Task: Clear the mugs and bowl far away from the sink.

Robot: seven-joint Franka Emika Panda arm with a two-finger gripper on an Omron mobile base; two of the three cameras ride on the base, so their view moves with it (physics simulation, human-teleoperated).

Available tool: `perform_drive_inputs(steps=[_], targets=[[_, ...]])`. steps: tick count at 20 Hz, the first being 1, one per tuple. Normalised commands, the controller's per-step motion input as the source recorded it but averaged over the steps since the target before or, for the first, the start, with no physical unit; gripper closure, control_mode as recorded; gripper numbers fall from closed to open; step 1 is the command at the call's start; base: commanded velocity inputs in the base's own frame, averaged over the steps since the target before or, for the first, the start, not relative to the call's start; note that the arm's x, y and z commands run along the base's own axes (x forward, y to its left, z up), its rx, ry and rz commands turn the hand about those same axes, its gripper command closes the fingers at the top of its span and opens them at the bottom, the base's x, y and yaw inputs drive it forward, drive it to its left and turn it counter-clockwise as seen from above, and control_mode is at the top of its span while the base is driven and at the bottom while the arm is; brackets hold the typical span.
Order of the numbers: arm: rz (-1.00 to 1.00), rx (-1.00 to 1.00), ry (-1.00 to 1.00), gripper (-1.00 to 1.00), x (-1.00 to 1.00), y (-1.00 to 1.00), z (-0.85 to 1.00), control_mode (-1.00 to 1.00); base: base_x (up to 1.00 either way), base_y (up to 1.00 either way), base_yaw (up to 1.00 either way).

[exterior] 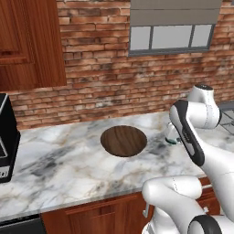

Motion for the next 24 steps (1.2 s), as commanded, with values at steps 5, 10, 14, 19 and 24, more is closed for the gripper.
perform_drive_inputs(steps=[5, 10, 14, 19, 24], targets=[[0.04, 0.0, 0.0, 1.0, 0.32, -0.09, -0.12, -1.0, 0.0, 0.0, 0.0], [0.08, 0.0, 0.03, 1.0, 0.36, -0.28, -0.05, -1.0, 0.0, 0.0, 0.0], [0.15, 0.0, 0.0, 1.0, 0.22, -0.33, -0.05, -1.0, 0.0, 0.0, 0.0], [0.14, 0.0, 0.02, 1.0, 0.17, -0.23, -0.17, -1.0, 0.0, 0.0, 0.0], [0.13, 0.0, 0.01, 1.0, 0.06, -0.03, -0.31, -1.0, 0.0, 0.0, 0.0]])
